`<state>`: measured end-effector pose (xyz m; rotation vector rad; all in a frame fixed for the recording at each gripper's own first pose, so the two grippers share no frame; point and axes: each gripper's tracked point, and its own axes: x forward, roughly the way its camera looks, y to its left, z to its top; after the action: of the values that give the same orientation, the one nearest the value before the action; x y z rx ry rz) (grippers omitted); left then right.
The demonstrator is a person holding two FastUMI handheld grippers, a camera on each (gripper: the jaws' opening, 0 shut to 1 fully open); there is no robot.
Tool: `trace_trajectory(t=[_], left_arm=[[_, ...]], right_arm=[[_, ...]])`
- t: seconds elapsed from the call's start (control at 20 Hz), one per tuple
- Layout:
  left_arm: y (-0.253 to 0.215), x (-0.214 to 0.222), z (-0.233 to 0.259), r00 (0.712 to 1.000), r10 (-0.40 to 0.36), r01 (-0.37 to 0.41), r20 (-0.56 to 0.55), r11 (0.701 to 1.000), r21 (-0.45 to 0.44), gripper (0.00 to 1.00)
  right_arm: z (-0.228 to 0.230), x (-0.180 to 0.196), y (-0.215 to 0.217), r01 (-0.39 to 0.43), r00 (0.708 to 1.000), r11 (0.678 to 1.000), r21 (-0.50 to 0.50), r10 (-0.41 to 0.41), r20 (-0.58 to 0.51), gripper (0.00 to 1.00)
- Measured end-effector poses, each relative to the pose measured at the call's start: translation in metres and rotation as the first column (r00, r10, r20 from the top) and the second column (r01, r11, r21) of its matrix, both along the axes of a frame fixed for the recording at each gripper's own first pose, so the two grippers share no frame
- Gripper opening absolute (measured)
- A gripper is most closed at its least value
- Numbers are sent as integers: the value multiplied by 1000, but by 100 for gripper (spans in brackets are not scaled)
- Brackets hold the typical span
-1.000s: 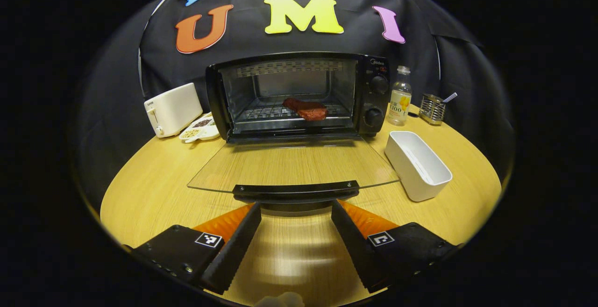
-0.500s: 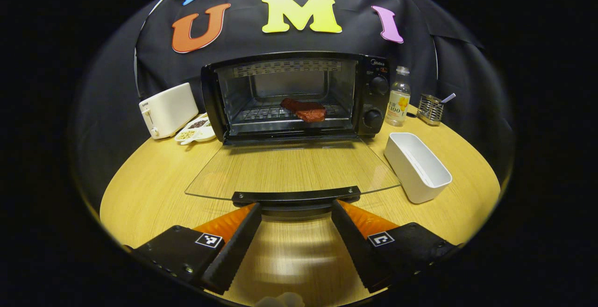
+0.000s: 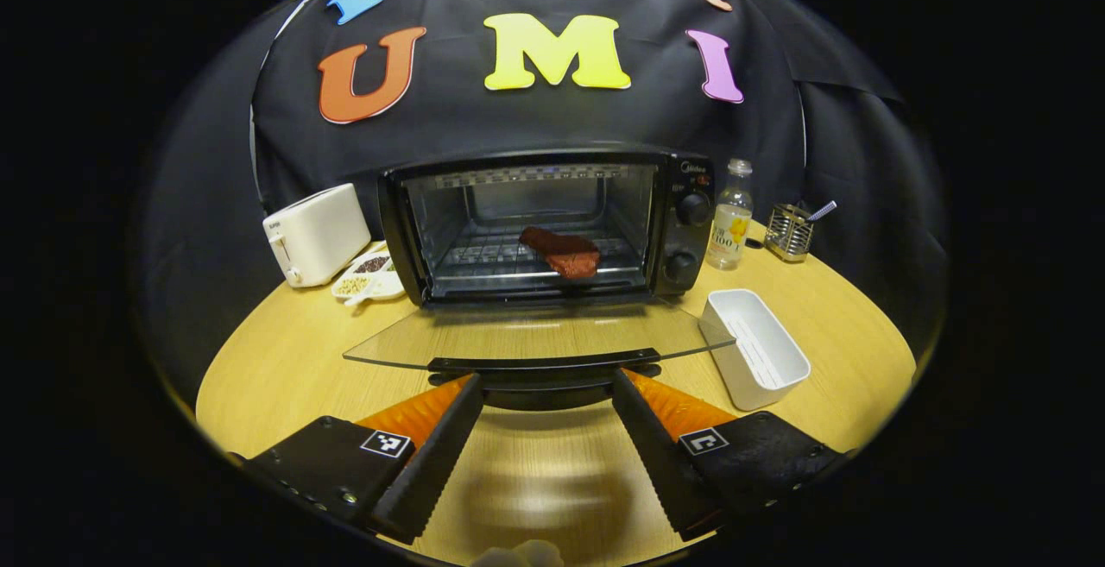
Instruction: Open the electric oven with the left hand, put the food in, and close the electric oven.
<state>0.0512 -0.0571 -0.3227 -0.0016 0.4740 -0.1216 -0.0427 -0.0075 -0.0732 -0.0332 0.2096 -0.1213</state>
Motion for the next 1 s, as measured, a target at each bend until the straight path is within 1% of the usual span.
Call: trace_trajectory(t=[0.05, 0.1, 0.15, 0.2, 0.25, 0.35, 0.4, 0.45, 0.5, 0.55, 0.6, 0.75, 0.9, 0.95, 1.0], left_arm=[[0, 4, 8, 1000, 2, -2, 14, 1000, -2, 96], [1, 8, 16, 1000, 4, -4, 28, 1000, -4, 97], [1, 13, 24, 999, 7, -6, 44, 1000, -4, 97], [2, 18, 31, 998, 6, -5, 55, 1000, -3, 97], [3, 21, 38, 998, 5, -5, 68, 1000, -2, 98], [3, 31, 50, 996, 2, -2, 88, 1000, 3, 98], [4, 35, 56, 995, 0, -1, 98, 1000, 5, 97], [4, 40, 61, 994, -1, 0, 106, 1000, 8, 97], [5, 45, 66, 993, -3, 2, 118, 1000, 12, 97], [4, 50, 70, 992, -6, 4, 127, 1000, 18, 97], [5, 55, 75, 990, -9, 5, 138, 1000, 23, 97], [6, 84, 88, 985, -11, 7, 170, 1000, 26, 98], [11, 102, 97, 984, 16, -18, 178, 1000, 9, 97], [12, 104, 100, 982, 24, -24, 185, 1000, 0, 97], [13, 105, 103, 981, 28, -28, 190, 1000, -2, 97]], right_arm=[[0, -1, -2, 5, 1000, 1000, 5, -5, 3, 100], [0, -2, -2, 9, 1000, 1000, 9, -9, 6, 97], [1, -3, -4, 14, 1000, 1000, 10, -14, 11, 96], [2, -4, -5, 18, 1000, 1000, 12, -18, 16, 96], [2, -4, -6, 23, 1000, 1000, 16, -23, 19, 100], [2, -6, -9, 33, 999, 999, 29, -34, 24, 100], [4, -6, -12, 40, 999, 999, 34, -41, 26, 96], [4, -5, -12, 45, 998, 998, 42, -46, 29, 96], [4, -7, -13, 51, 998, 998, 48, -52, 33, 100], [4, -9, -15, 56, 998, 997, 50, -58, 37, 100], [5, -11, -18, 61, 997, 997, 51, -63, 39, 96], [7, -12, -21, 69, 996, 996, 49, -71, 45, 96], [10, -15, -20, 75, 996, 996, 49, -77, 46, 96], [10, -12, -20, 76, 996, 996, 49, -79, 47, 100], [11, -11, -21, 77, 996, 996, 47, -79, 48, 96]])
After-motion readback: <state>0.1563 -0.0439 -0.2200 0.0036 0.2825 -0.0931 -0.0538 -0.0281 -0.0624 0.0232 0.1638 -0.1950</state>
